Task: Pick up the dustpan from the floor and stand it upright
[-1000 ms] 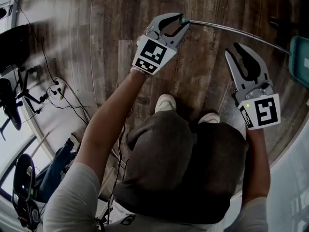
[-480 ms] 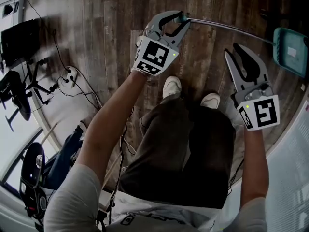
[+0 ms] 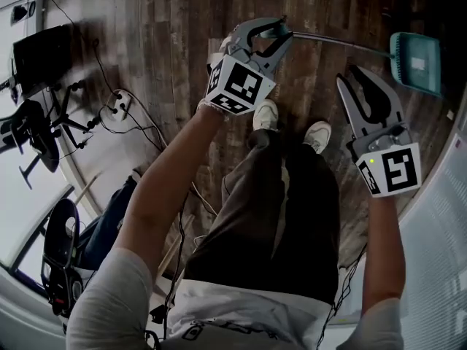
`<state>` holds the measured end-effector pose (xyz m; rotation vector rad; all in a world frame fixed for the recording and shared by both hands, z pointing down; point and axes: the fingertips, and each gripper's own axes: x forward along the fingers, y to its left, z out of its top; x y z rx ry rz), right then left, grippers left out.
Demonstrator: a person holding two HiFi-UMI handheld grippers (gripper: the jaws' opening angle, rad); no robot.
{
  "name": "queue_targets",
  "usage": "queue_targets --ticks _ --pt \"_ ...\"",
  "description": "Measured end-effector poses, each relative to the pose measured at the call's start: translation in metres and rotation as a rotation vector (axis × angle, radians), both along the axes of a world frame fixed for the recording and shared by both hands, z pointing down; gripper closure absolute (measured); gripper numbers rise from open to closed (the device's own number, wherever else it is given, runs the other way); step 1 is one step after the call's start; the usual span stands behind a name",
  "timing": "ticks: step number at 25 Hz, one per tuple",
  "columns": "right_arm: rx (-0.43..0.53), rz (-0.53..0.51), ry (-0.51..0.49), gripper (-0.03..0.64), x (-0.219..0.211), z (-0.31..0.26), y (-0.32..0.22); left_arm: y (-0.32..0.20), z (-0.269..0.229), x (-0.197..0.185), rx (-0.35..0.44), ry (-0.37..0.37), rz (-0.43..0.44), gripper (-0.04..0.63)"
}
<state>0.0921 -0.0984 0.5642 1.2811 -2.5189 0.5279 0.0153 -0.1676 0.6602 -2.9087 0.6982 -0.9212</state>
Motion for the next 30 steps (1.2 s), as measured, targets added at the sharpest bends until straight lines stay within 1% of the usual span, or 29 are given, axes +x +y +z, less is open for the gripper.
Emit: queue_targets --ticks 6,10,14,21,24,30 --pt "-0.028 0.029 -0.010 0.522 -0.001 -0.047 0.012 0.014 -0.048 0.007 -0.023 -0.014 0.041 0.485" --pt "-0.032 0.033 -0.010 0.522 -0.002 -0.076 0.018 0.027 -0.074 0.013 -0.050 -0.049 0.080 0.483" --pt "-0.022 0.044 -0.016 0.522 0.000 -0.094 0.017 0.036 -0.099 0.023 -0.047 -0.070 0.114 0.482" --pt "0.006 0.041 -0.003 0.522 -0.003 -0.115 0.017 0.044 -0.139 0.033 -0.038 -0.046 0.132 0.482" --pt "0.006 0.036 -0.002 0.522 -0.006 -0.127 0.023 0.055 -0.152 0.031 -0.053 -0.037 0.136 0.482" --pt "0.026 0.029 0.008 0.522 -0.006 -0.145 0.017 0.067 -0.174 0.038 -0.065 -0.019 0.166 0.482"
